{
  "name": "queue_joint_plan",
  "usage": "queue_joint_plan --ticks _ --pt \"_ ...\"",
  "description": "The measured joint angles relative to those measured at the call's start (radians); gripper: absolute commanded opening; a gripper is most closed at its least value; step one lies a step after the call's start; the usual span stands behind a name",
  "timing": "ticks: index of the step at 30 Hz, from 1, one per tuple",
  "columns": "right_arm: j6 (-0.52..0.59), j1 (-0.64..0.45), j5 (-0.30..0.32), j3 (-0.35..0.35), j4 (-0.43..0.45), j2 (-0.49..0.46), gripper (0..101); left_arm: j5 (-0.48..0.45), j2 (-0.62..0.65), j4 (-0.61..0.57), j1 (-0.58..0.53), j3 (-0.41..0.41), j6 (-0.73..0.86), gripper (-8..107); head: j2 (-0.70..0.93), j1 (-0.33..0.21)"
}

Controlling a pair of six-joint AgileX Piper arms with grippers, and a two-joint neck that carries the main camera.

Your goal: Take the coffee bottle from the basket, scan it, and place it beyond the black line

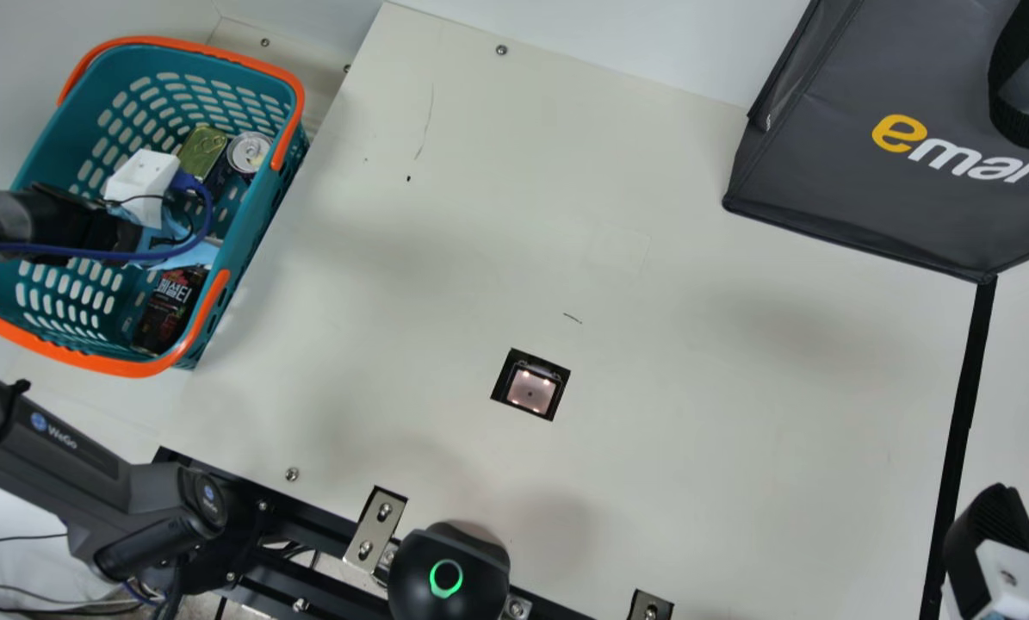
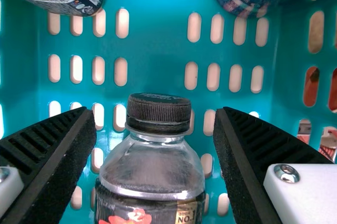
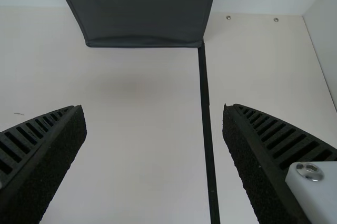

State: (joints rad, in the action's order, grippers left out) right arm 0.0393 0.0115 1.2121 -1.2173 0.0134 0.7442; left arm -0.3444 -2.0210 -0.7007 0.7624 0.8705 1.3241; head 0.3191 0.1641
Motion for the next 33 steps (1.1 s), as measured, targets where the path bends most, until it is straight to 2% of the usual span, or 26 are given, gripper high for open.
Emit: queue_joint_plan --ticks 15,33 --pt "0.000 0.000 -0.001 0.000 0.000 0.000 91 -0.038 -0.071 0.083 -0.028 0.069 -0.008 90 0.000 0.000" --pt "0.000 0.000 -0.001 0.000 0.000 0.000 91 -0.123 -0.072 0.256 -0.070 0.166 -0.178 90 0.000 0.000"
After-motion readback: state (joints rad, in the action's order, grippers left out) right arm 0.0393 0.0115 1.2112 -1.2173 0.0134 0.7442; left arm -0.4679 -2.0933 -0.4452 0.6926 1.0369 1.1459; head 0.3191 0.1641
